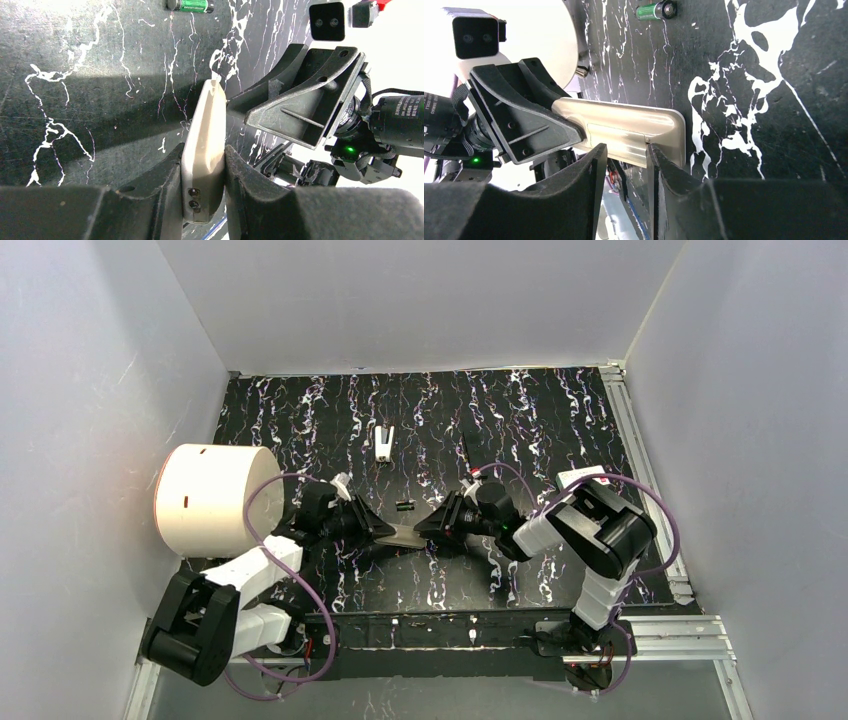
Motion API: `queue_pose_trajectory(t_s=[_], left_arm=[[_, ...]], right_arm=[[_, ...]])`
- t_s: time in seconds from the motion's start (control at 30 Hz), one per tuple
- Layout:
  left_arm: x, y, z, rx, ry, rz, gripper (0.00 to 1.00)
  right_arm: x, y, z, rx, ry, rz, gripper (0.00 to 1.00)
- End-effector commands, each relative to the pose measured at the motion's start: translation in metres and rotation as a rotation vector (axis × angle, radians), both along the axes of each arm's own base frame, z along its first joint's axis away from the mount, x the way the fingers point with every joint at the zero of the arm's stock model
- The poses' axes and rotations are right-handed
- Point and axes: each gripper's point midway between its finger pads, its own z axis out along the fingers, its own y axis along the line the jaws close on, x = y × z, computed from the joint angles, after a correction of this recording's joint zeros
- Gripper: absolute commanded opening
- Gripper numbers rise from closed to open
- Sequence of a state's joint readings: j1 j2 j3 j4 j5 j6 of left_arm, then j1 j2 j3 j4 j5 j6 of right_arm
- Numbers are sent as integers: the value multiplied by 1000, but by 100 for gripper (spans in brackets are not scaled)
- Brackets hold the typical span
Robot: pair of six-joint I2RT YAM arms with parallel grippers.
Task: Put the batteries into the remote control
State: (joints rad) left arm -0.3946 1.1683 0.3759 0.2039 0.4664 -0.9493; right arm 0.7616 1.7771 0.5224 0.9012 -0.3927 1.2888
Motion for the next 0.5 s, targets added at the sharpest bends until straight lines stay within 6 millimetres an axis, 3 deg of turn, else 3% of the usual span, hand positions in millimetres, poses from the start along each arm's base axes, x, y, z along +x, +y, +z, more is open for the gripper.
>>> queue_pose_trajectory(t_s=[0.0, 0.47], left_arm=[[-29, 8, -28, 121, 118, -52, 0], [-28, 17, -32, 189, 131, -39, 0]], right_arm=[[-25, 35, 83, 303, -131, 160, 42], [-10, 12, 81, 266, -158, 65, 41]])
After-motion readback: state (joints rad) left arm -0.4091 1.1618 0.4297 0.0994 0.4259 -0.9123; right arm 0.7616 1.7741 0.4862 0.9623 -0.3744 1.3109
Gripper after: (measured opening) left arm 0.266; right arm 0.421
